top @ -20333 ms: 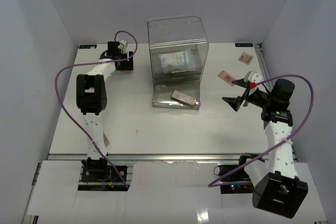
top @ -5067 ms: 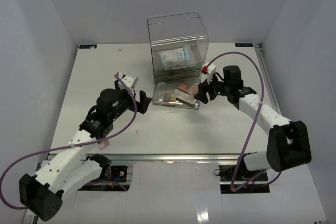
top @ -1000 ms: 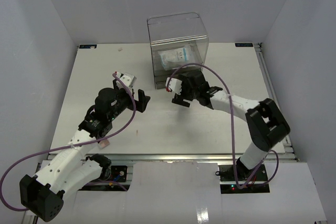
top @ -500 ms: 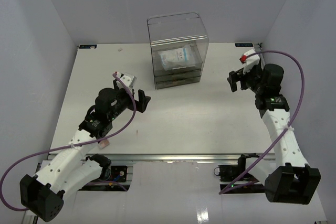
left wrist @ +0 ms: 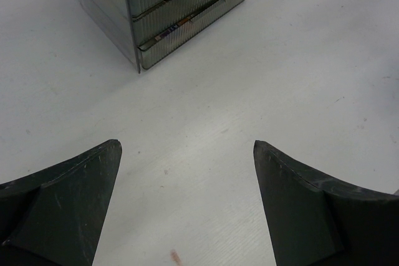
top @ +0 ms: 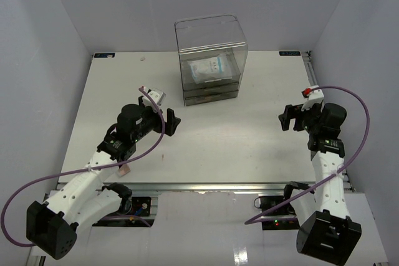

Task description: Organize the makeup

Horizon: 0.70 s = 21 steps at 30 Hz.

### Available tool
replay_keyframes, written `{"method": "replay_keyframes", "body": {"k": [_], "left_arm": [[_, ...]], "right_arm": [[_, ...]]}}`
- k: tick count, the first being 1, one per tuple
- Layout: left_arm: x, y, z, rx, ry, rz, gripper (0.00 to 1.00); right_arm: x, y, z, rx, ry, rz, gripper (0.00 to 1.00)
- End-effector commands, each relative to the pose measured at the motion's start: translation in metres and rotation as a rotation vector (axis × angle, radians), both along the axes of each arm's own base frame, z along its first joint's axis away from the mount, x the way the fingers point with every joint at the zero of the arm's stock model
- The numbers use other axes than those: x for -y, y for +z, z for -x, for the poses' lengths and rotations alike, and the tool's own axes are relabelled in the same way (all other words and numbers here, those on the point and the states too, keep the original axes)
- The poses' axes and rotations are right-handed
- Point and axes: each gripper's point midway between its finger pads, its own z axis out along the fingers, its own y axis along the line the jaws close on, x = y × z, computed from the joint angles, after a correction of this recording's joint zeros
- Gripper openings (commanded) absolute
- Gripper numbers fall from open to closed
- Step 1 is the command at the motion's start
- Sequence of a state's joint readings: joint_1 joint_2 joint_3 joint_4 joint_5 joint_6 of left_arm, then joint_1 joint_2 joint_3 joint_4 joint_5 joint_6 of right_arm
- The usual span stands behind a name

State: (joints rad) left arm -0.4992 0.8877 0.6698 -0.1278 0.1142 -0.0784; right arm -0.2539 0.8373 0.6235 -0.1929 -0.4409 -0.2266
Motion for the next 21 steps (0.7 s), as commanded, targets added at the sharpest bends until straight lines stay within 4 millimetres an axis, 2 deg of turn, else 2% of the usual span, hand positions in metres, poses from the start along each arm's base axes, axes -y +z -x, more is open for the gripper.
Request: {"method": "replay_keyframes", "body": {"k": [1, 13, 21], "left_arm": [[0.003, 0.007, 0.002, 0.017, -0.02, 0.02, 0.98], [0.005, 0.013, 0.004, 0.027, -0.037, 0.033, 0.98], [0.003, 0.016, 0.005, 0.035, -0.03, 0.034, 0.98]], "right_arm": [[0.009, 0.008, -0.006, 0.035, -0.052, -0.033, 0.9], [0.03, 0.024, -0.009, 0.092, -0.189, -0.022, 0.9], [0.035, 0.022, -0.01, 0.084, -0.207, -0.021, 0.9]]}}
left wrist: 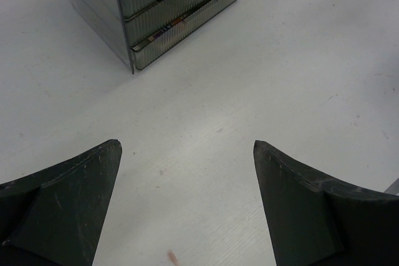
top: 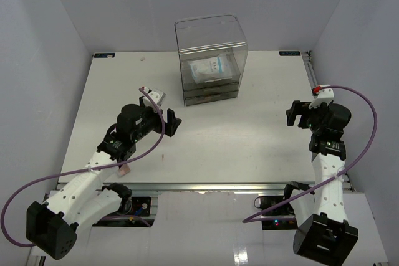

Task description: Organize the makeup

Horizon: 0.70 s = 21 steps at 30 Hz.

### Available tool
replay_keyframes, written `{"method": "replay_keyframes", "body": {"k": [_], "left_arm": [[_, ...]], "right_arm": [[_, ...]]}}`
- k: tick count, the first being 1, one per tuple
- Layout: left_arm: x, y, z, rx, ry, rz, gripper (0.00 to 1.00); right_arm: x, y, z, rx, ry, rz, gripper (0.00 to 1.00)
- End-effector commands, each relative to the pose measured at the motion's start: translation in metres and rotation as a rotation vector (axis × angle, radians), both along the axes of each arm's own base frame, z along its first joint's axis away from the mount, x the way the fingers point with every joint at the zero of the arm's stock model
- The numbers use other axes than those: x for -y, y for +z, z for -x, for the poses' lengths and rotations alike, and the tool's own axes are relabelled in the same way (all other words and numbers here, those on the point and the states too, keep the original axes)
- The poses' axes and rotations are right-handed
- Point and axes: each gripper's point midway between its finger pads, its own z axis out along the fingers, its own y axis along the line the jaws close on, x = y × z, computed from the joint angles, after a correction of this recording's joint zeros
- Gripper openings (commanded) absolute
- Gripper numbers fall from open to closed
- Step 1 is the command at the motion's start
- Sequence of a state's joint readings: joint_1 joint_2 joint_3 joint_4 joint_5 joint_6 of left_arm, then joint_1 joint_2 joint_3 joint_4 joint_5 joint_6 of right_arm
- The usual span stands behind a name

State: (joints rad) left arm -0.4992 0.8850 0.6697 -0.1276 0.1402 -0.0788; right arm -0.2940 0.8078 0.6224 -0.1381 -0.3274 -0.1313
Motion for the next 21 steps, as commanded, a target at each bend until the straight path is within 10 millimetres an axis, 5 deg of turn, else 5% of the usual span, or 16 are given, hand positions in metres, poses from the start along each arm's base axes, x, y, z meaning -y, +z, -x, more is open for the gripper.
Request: {"method": "replay_keyframes", "body": {"k": [1, 21], "left_arm": [[-0.0004, 0.0154, 0.0021, 0.039, -0.005, 0.027, 0.98], [0.0012, 0.0174, 0.0043, 0.041, -0.018, 0.034, 0.98]], "right_arm": [[0.006, 0.006, -0.0042, 0.032, -0.03, 0.0, 0.9], [0.0142, 0.0016, -0.0056, 0.02, -0.063, 0.005, 0.9]]}}
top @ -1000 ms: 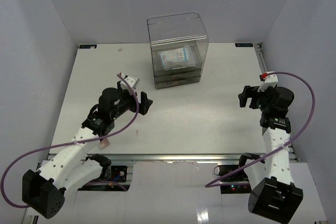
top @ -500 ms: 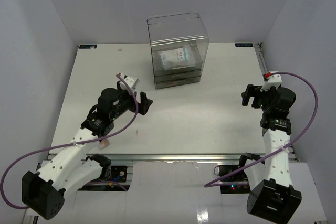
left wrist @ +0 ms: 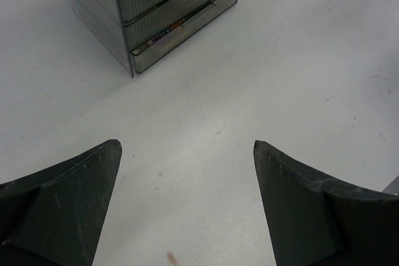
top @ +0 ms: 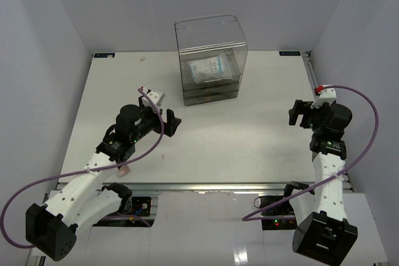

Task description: Organize the makeup

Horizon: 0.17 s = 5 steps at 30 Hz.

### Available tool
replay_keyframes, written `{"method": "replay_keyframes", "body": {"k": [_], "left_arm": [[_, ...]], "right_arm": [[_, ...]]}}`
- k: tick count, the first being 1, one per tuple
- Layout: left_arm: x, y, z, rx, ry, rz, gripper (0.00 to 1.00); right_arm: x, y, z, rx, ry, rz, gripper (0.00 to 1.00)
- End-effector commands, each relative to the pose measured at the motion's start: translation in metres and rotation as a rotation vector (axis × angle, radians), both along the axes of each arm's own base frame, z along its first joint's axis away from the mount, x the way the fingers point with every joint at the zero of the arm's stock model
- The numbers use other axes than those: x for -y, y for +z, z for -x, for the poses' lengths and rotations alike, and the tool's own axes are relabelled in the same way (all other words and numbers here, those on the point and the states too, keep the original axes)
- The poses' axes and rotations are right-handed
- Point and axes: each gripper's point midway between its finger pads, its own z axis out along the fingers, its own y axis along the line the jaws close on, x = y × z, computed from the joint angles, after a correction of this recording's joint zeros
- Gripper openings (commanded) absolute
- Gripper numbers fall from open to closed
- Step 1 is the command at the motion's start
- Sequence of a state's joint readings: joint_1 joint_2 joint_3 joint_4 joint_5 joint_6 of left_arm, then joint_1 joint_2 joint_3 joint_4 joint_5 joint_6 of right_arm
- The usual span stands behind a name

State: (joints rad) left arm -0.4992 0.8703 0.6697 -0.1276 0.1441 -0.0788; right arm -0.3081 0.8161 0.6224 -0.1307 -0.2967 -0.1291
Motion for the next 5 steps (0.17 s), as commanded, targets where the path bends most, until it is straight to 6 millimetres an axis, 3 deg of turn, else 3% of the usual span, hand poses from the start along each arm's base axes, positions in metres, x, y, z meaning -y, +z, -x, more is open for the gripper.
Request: {"method": "replay_keyframes", "body": {"k": [1, 5], "left_arm": [[0.0014, 0.0126, 0.0025, 0.028, -0.015, 0.026, 0.98], [0.0011, 0.0113, 0.0026, 0.024, -0.013, 0.025, 0.98]], "right_arm": [[0.0044, 0.0027, -0.0046, 0.023, -0.021, -0.004, 0.9], [0.0026, 0.0001, -0.0041, 0.024, -0.008, -0.002, 0.9]]}}
